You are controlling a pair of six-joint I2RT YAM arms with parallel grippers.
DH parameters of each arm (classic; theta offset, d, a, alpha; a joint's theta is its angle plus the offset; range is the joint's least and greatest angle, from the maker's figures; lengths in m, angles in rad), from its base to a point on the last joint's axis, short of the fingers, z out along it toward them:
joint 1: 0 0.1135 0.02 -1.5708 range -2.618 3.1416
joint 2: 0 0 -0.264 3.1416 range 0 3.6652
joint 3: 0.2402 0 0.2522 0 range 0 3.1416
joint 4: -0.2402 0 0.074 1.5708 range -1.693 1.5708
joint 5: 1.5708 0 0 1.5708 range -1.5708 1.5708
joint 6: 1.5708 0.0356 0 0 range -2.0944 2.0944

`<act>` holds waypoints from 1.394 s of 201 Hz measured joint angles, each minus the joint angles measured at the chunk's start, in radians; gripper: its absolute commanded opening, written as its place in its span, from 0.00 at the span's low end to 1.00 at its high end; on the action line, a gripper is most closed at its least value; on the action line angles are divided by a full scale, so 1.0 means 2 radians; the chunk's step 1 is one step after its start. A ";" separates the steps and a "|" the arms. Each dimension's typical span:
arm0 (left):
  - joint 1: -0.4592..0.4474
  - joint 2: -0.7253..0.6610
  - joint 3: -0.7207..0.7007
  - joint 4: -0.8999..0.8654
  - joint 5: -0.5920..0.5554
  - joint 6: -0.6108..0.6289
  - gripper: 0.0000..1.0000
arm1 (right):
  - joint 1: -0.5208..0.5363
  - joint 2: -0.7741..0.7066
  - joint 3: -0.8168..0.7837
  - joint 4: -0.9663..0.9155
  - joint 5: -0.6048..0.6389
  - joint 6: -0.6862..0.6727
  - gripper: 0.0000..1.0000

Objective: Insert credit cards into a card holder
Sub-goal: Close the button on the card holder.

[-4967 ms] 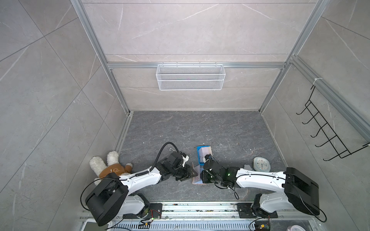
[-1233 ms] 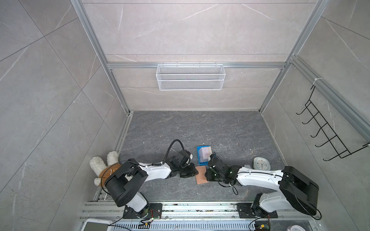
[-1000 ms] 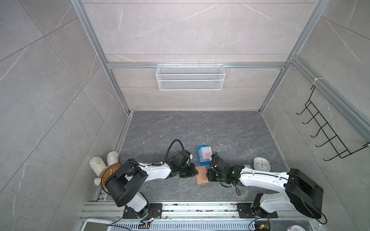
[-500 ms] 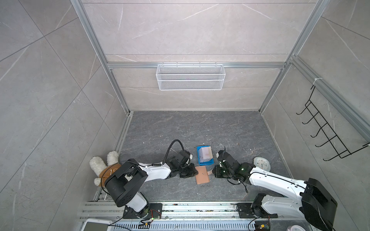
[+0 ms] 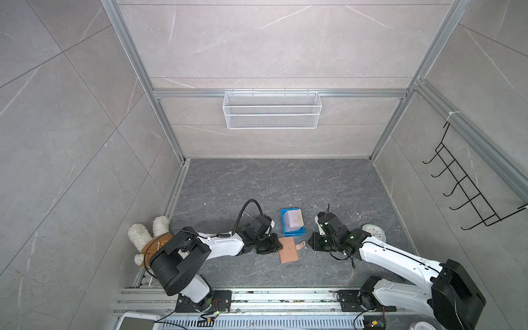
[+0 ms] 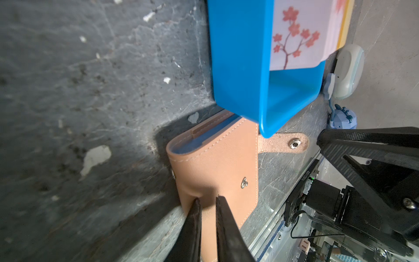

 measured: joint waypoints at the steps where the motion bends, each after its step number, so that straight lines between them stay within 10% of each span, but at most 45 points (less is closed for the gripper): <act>1: 0.000 0.000 0.000 0.000 0.000 0.000 0.17 | 0.000 0.000 0.000 0.001 -0.001 0.000 0.25; 280: 0.000 -0.002 -0.006 0.007 -0.002 0.000 0.17 | -0.002 0.057 -0.003 0.067 -0.046 -0.006 0.17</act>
